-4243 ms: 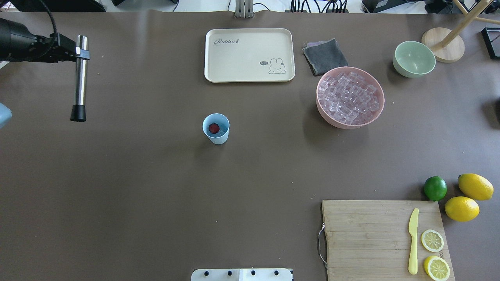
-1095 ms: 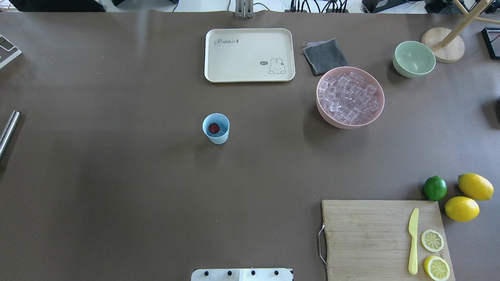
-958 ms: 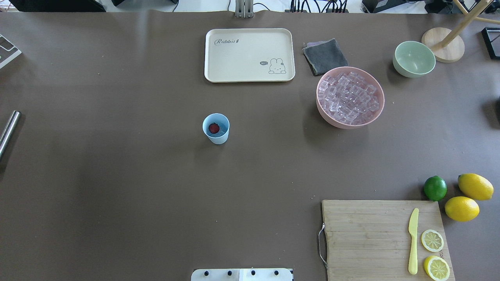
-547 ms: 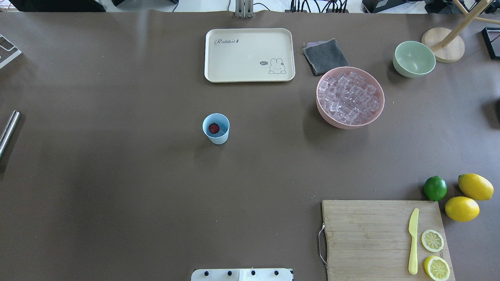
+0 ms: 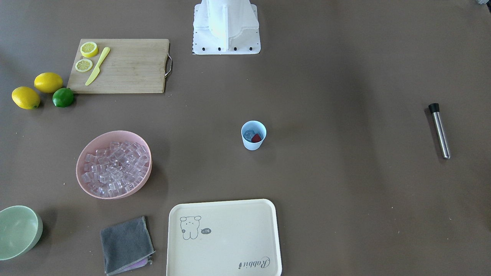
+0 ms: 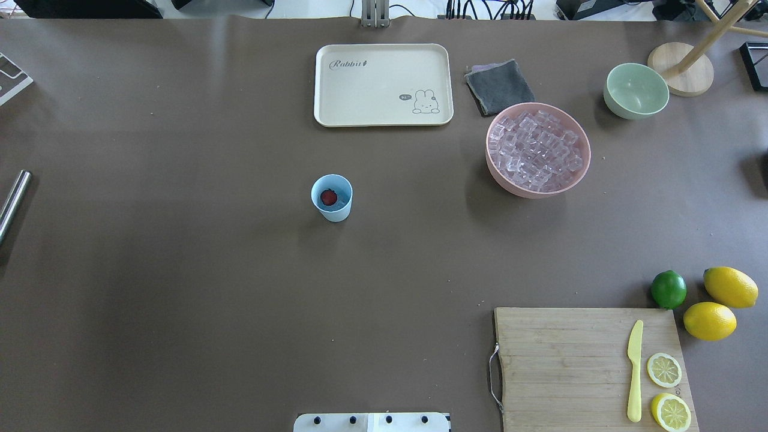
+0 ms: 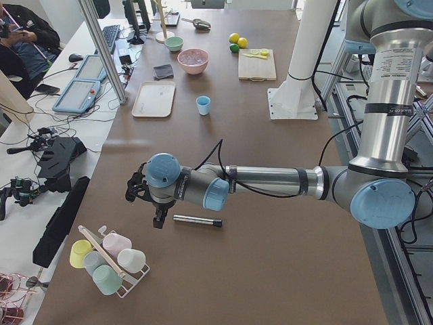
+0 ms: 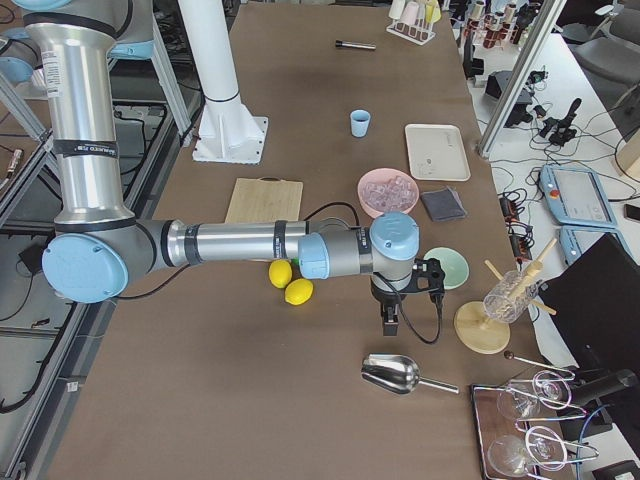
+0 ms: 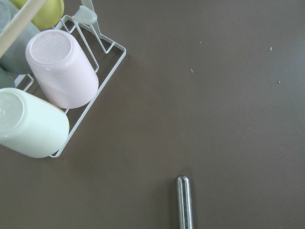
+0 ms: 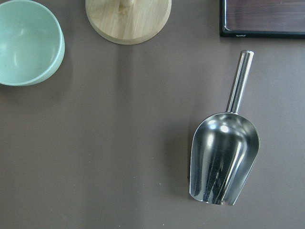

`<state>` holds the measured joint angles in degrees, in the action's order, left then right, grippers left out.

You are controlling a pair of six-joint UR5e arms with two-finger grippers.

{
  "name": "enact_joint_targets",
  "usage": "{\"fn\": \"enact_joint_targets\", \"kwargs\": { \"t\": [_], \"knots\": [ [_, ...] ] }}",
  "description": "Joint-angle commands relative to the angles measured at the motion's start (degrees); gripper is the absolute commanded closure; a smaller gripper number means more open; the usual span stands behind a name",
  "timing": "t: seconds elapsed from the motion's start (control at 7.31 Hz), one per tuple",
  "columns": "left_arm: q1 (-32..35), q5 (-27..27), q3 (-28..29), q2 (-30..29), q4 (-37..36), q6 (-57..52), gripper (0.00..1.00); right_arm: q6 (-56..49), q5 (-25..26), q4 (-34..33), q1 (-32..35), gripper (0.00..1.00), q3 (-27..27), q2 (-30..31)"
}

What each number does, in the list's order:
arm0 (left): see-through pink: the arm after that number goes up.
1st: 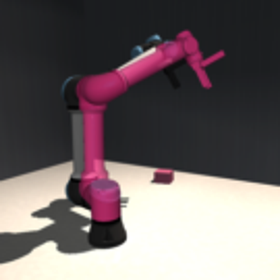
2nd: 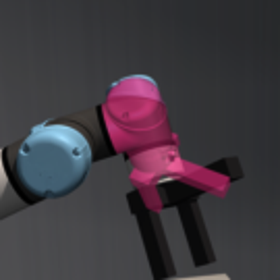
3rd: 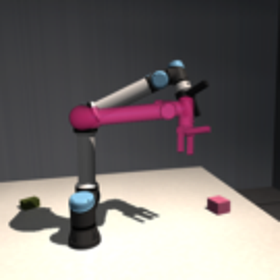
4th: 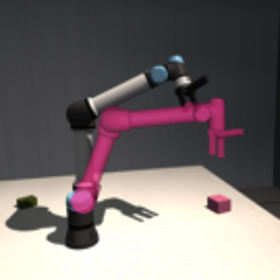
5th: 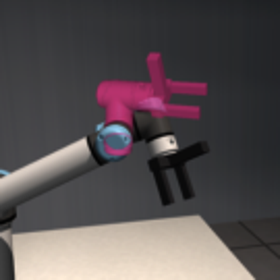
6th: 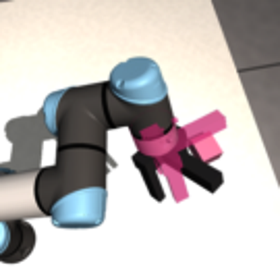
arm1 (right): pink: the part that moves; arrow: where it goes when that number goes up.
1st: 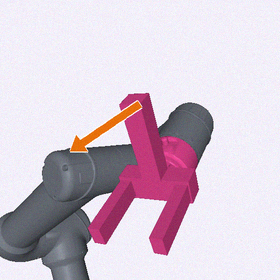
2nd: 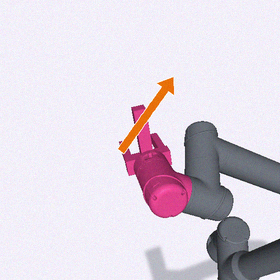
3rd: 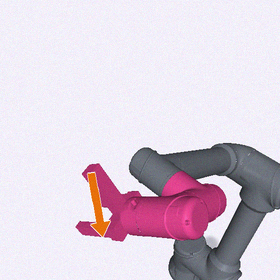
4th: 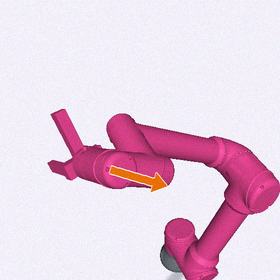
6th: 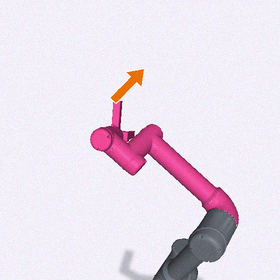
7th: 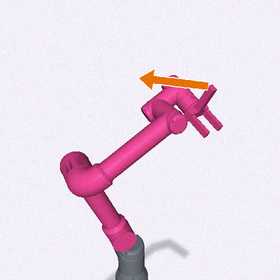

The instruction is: Mash ice and strawberries in cup

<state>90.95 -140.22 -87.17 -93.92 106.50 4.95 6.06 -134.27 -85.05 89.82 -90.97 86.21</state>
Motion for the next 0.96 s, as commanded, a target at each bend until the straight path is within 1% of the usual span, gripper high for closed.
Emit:
{"fn": "enact_joint_targets", "kwargs": {
  "t": [0.0, 0.27, 0.41, 0.55, 0.82],
  "knots": [
    [-0.2, 7.6, -0.2, 0.4, -0.6, -0.1, 0.01, 0.0, 0.2, -0.3, 0.0, 0.0, -0.1, -0.3],
    [-0.2, 7.3, -1.0, -0.2, -3.0, -0.1, 0.01, 0.0, 0.2, -0.3, 0.0, 0.0, 0.0, -0.5],
    [0.1, 4.5, -0.8, -0.3, -4.2, -0.1, 0.01, 0.0, 0.5, -0.3, 0.0, 0.0, 0.0, -0.7],
    [0.2, 3.2, -1.2, 0.4, -4.8, -0.5, 0.01, 0.0, 1.4, -0.3, -0.1, 0.0, 0.0, -0.6],
    [0.2, 3.3, -1.1, 0.7, -4.9, -1.3, 0.01, 0.0, 1.3, -0.3, 0.0, 0.0, -0.1, -0.6]
  ]
}}
